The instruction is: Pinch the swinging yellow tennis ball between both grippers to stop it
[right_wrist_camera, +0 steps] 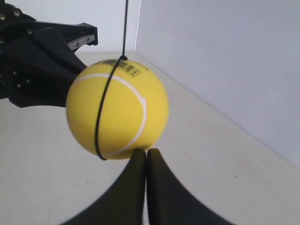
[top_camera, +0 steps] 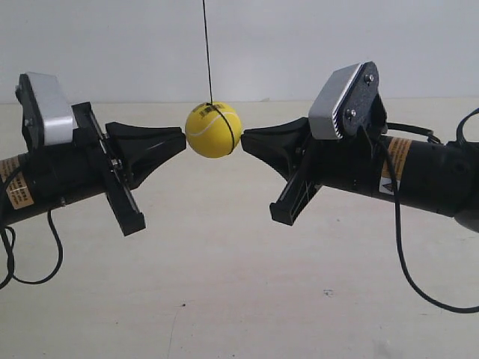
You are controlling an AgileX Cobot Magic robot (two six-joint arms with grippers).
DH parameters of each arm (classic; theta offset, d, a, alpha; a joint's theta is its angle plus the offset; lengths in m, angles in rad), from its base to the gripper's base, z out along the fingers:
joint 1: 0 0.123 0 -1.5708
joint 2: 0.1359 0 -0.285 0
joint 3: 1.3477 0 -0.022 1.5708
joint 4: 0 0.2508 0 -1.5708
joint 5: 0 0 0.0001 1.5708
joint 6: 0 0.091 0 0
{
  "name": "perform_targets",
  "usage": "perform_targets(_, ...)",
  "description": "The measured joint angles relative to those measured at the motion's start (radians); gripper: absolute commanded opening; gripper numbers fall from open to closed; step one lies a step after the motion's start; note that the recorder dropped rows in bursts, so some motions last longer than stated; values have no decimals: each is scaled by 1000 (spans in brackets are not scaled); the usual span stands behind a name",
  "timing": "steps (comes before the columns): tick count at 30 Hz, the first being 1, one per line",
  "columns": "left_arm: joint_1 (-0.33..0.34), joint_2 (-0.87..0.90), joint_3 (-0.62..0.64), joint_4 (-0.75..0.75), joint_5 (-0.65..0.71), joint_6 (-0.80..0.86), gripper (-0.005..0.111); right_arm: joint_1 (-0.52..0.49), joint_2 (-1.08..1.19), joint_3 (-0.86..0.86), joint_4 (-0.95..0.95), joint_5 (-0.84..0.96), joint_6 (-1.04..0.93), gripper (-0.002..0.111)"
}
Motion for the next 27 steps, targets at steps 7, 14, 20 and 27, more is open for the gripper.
perform_targets(7, 0, 0, 0, 7, -2, -2, 5, 0, 0, 0, 0, 0, 0, 0)
perform_targets(14, 0, 0, 0, 8, -2, -2, 5, 0, 0, 0, 2, 0, -1, 0)
perform_targets(20, 0, 0, 0, 10, -2, -2, 5, 0, 0, 0, 2, 0, -1, 0)
perform_targets(27, 0, 0, 0, 15, -2, -2, 5, 0, 0, 0, 4, 0, -1, 0)
